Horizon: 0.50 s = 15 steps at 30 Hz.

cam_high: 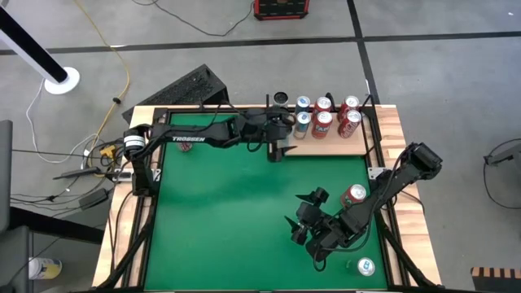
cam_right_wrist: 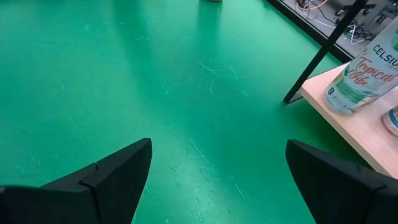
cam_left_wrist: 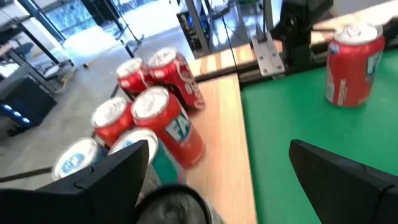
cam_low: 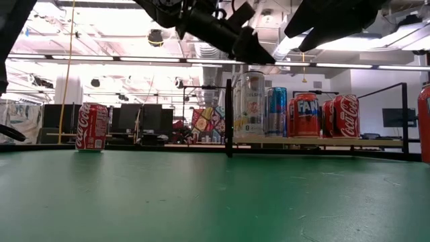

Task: Sort soda cans
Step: Put the white and blue soda can on the shelf align with the other white and blue soda cans, then put the blue soda can on the shelf align with the other blue soda cans

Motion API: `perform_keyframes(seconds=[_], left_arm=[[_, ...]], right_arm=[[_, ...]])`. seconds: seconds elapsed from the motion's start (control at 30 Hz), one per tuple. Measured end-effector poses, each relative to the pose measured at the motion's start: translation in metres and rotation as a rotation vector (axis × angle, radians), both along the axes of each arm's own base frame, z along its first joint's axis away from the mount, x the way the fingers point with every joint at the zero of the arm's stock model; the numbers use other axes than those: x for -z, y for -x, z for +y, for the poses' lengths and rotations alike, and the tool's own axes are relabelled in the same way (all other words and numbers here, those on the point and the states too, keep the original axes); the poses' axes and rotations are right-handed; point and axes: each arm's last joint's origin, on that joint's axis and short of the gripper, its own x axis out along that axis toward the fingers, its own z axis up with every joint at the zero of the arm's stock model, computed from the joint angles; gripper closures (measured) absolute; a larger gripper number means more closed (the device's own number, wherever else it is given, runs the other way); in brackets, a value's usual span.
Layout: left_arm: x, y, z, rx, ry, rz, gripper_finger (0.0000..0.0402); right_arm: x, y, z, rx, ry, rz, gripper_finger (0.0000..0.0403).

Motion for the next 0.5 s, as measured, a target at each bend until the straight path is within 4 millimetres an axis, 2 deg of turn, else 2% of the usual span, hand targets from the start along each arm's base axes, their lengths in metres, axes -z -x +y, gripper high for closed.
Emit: perform_keyframes(seconds=[0.17,0.27,0.37,0.5], left_arm=[[-0.019,-0.001,-0.005,0.012,-0.008,-0.028,0.0029],[-0.044,0.007,-0.015,0.031,-0.011,-0.045,0.0029],[-0.081,0.026,-0.03,0.052,-0.023,-0.065,0.0029],[-0.118,0.068,-0.05,0.016,-0.032,-0.039,0.0029]], right_arm=[[0.0,0.0,0.0,0.0,0.0,0.0,0.001],[0.0,0.0,0.0,0.001,-0.003,-0.003,0.001],[0.0,-0.001,0.0,0.009,-0.013,-0.012,0.001],[0.0,-0.002,-0.002,0.025,-0.027,-0.021,0.001]])
